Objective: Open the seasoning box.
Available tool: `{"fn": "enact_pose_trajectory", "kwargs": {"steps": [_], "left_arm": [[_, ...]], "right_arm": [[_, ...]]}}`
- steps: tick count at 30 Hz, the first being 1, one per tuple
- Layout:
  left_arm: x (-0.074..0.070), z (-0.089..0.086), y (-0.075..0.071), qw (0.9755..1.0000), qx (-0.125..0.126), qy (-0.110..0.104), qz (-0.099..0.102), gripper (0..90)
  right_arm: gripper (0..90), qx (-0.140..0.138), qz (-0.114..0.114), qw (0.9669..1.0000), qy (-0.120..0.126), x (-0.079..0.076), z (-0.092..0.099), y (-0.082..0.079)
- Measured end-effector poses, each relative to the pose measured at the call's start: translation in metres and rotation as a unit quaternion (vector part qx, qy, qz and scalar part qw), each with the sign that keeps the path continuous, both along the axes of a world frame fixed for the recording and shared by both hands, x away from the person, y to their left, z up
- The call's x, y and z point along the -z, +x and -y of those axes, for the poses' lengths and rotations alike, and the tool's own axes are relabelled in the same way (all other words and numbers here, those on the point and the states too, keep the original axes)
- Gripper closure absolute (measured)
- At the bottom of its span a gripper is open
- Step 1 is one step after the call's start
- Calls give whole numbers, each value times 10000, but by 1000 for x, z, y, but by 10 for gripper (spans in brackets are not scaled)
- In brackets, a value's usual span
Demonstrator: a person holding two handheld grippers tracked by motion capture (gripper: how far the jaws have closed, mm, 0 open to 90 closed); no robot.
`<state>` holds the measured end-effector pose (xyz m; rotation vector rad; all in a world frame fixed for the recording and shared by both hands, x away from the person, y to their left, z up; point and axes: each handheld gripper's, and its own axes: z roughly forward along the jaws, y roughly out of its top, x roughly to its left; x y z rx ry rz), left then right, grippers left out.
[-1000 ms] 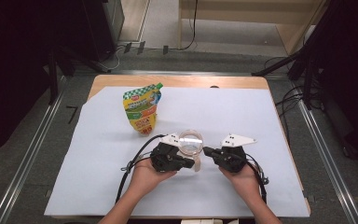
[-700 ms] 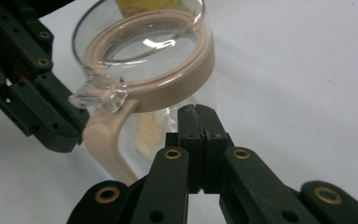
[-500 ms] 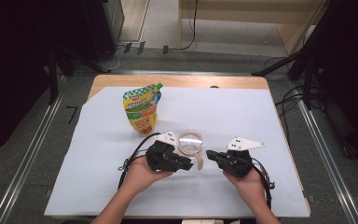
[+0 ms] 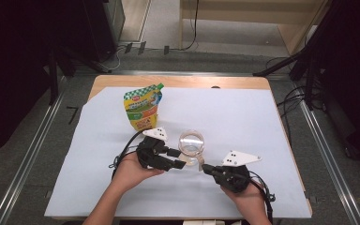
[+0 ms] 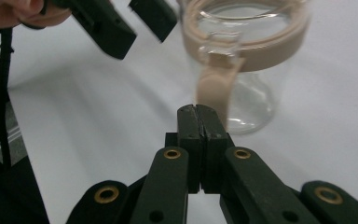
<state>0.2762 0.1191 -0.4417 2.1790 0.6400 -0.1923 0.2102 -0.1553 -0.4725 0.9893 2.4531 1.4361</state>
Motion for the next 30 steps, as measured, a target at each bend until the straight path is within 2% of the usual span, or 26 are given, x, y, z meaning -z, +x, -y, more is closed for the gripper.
{"fn": "enact_pose_trajectory", "kwargs": {"steps": [2,6,13,20,30], "left_arm": [[1,-2,2,10000,-19,-15,-44,428],[0,-6,4,9999,-116,21,24,389],[0,-8,6,9999,-147,14,0,381],[0,-9,7,9999,-154,4,39,380],[-2,-13,8,9997,-215,-31,72,379]], "right_arm": [[900,-69,-18,10000,-29,2,-6,-2],[900,-164,-55,9998,-106,8,-15,-2],[896,-173,-108,9997,-132,16,-26,2],[900,-7,-55,9998,-178,19,-26,8],[900,16,-99,9998,-173,19,-23,10]]}}
